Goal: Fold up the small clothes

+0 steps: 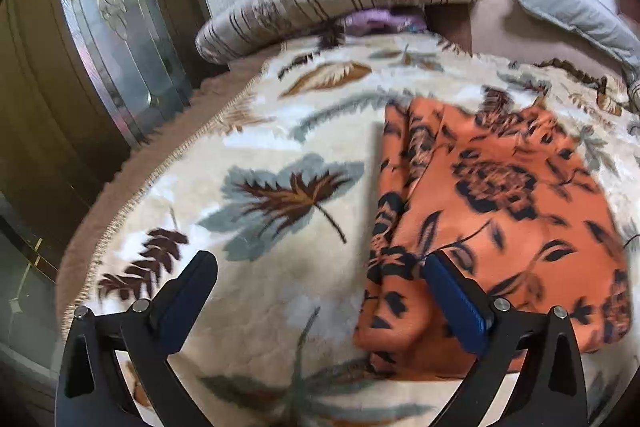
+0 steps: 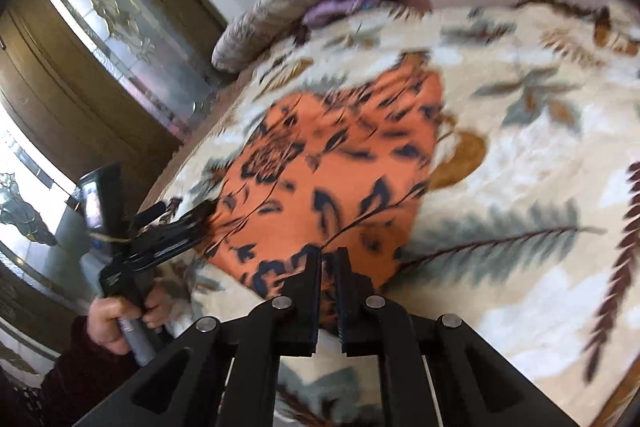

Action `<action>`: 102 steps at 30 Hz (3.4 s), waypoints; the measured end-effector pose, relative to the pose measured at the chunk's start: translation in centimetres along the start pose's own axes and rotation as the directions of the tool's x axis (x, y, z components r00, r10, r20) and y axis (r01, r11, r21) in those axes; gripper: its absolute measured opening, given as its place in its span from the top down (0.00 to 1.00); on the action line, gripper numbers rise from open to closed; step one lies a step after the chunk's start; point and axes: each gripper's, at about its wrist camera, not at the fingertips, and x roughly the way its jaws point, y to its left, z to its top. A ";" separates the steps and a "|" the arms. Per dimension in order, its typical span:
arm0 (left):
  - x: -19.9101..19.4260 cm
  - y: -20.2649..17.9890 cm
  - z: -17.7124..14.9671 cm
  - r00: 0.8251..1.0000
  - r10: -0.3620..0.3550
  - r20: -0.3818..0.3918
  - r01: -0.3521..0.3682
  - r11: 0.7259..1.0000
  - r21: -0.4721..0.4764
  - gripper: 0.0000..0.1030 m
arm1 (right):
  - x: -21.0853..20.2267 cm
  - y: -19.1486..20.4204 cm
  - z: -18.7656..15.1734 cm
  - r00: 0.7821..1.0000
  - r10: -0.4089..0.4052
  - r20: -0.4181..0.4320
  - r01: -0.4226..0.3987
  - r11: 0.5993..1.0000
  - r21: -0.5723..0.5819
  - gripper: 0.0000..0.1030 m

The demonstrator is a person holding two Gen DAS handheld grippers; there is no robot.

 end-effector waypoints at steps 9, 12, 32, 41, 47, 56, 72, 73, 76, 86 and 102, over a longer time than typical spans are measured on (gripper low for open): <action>-7.5 -3.2 2.5 0.989 0.012 0.148 -0.018 0.999 0.043 0.00 | -2.0 -3.5 0.4 0.994 0.088 0.063 -0.096 0.985 0.141 0.70; -9.0 -4.3 3.2 0.986 0.010 0.167 -0.020 0.998 0.055 0.00 | -2.9 -3.6 0.6 0.988 0.119 0.098 -0.132 0.980 0.146 0.59; -12.2 -7.3 4.6 0.978 -0.003 0.209 -0.014 0.997 0.081 0.00 | -7.2 -4.5 0.7 0.943 0.189 0.275 -0.238 0.958 0.161 0.24; -10.0 -6.1 4.3 0.986 0.020 0.167 -0.030 0.998 0.056 0.00 | -5.7 -4.1 0.7 0.955 0.186 0.232 -0.225 0.961 0.158 0.23; -9.1 -5.3 4.3 0.987 0.032 0.160 -0.040 0.998 0.046 0.00 | -4.5 -3.9 0.7 0.963 0.180 0.202 -0.212 0.966 0.148 0.23; -8.0 -5.1 4.2 0.989 0.037 0.145 -0.044 0.998 0.047 0.00 | -3.6 -3.8 0.8 0.967 0.178 0.182 -0.206 0.967 0.150 0.23; -6.4 -4.7 3.7 0.993 0.045 0.109 -0.050 0.998 0.042 0.00 | -2.1 -3.8 0.8 0.973 0.173 0.153 -0.197 0.967 0.162 0.23; -6.2 -4.7 3.7 0.993 0.045 0.105 -0.050 0.998 0.043 0.00 | -2.1 -3.8 0.8 0.973 0.174 0.152 -0.198 0.967 0.163 0.23; -5.9 -4.7 3.5 0.994 0.047 0.098 -0.052 0.998 0.043 0.00 | -2.0 -3.9 0.8 0.974 0.173 0.150 -0.197 0.967 0.164 0.23; -5.4 -4.5 3.3 0.995 0.050 0.083 -0.054 0.998 0.043 0.00 | -1.6 -3.9 0.9 0.974 0.176 0.141 -0.199 0.966 0.165 0.23; -5.1 -4.3 3.1 0.995 0.052 0.082 -0.056 0.998 0.042 0.00 | -1.4 -3.6 0.8 0.975 0.179 0.136 -0.199 0.967 0.161 0.23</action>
